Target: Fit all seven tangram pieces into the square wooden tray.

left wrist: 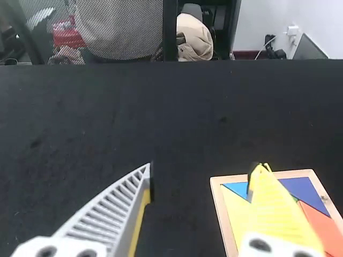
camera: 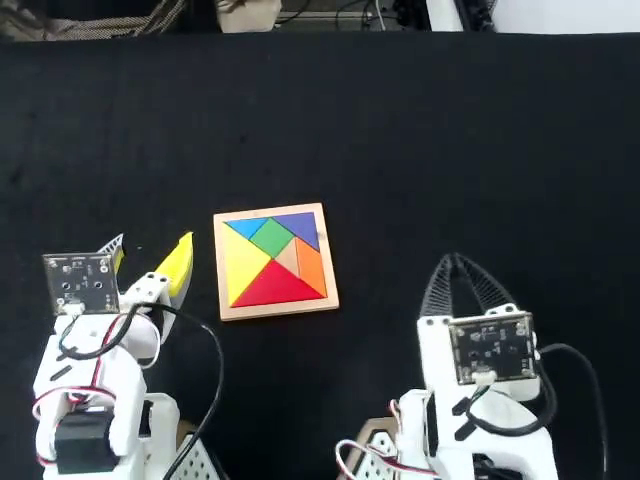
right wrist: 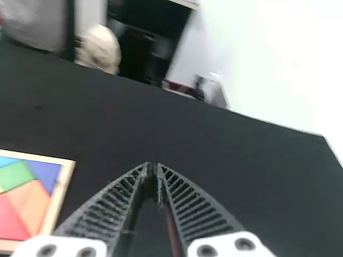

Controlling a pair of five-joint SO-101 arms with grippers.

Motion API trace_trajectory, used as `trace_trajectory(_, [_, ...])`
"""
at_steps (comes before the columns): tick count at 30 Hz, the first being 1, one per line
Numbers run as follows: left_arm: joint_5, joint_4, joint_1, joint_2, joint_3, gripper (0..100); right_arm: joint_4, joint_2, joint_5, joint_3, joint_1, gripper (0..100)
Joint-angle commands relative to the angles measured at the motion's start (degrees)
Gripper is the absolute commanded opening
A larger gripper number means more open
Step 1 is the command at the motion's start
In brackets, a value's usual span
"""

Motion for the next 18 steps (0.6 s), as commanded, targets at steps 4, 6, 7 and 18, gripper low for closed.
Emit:
trace_trajectory(4, [0.4, -2.8, -0.6, -0.2, 0.1, 29, -1.5, -3.8, -0.9, 1.9, -0.2, 1.1])
trace_trajectory(6, [0.4, -2.5, -0.6, -0.2, 0.7, 29, -2.0, -3.8, -0.9, 2.9, -0.2, 1.1])
trace_trajectory(7, [0.4, -2.7, -0.7, -0.2, 1.4, 29, -2.7, -3.8, -0.9, 4.0, -0.2, 1.1])
trace_trajectory(18, [-0.3, -11.9, -5.8, -0.2, 23.3, 29, -17.8, -3.7, -1.3, 41.2, -0.1, 1.1])
